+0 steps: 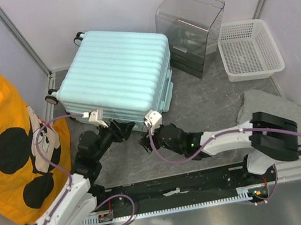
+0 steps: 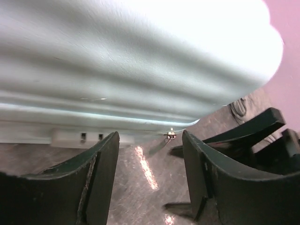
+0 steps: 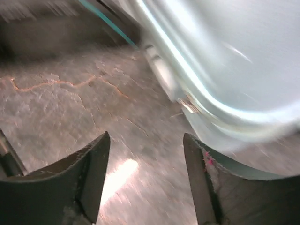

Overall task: Open, take out, and arrange the luggage
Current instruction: Unzip the luggage at the center of the board.

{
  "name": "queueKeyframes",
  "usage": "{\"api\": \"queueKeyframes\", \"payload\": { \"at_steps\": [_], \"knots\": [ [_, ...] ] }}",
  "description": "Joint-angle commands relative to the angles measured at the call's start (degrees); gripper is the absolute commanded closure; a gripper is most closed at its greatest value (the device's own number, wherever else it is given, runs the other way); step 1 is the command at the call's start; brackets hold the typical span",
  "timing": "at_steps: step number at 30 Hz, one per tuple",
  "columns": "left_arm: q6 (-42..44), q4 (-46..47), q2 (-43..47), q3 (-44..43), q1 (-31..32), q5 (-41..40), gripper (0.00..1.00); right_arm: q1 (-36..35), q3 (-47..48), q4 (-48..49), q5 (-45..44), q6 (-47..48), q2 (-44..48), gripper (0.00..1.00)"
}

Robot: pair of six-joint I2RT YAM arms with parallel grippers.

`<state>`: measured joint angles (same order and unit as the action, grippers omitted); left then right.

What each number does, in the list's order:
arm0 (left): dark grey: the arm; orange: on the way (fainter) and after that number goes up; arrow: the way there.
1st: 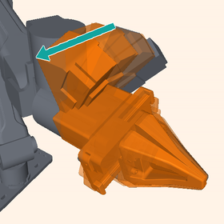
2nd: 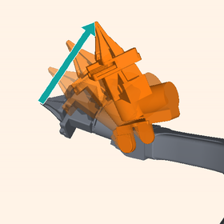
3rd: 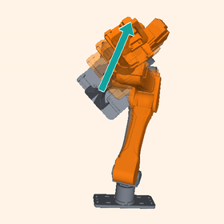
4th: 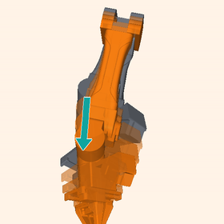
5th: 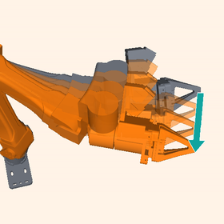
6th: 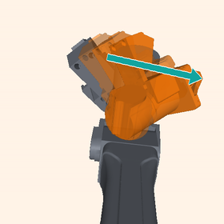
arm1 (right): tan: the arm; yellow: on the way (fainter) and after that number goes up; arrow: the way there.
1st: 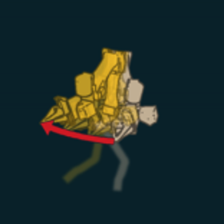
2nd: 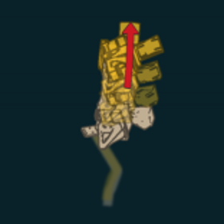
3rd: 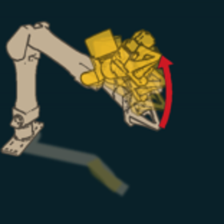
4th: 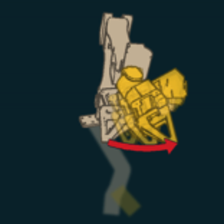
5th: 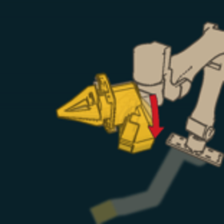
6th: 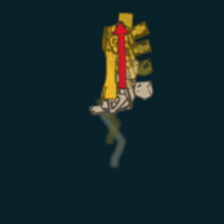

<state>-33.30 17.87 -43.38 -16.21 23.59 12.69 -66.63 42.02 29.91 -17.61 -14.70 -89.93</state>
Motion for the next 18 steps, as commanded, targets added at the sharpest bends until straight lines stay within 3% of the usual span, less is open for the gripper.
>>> {"api": "queueKeyframes", "payload": {
  "at_steps": [1,4,8,12,18],
  "knots": [
    [5.7,-8.46,8.29,0.38,0.14,-7.25,0.36,0.36,-6.15,-0.19,-6.64,3.87,11.25,0.28],
    [6.49,-5.57,8.22,0.56,1.27,-3.39,0.37,3.34,-5.64,-6.5,-11.3,3.28,15.39,0.32],
    [9.74,-4.25,1.11,-1.8,5.05,-2.41,0.39,13.17,-3.0,-10.75,-4.38,-1.36,16.1,0.39],
    [12.2,-1.61,-4.25,-3.56,9.97,-3.37,0.39,20.21,-4.4,-7.07,0.63,-5.07,16.01,0.43],
    [13.52,-0.64,-6.63,-4.89,10.51,-5.04,0.39,22.51,-6.95,-0.39,4.95,-8.15,15.4,0.44]
  ]
}}
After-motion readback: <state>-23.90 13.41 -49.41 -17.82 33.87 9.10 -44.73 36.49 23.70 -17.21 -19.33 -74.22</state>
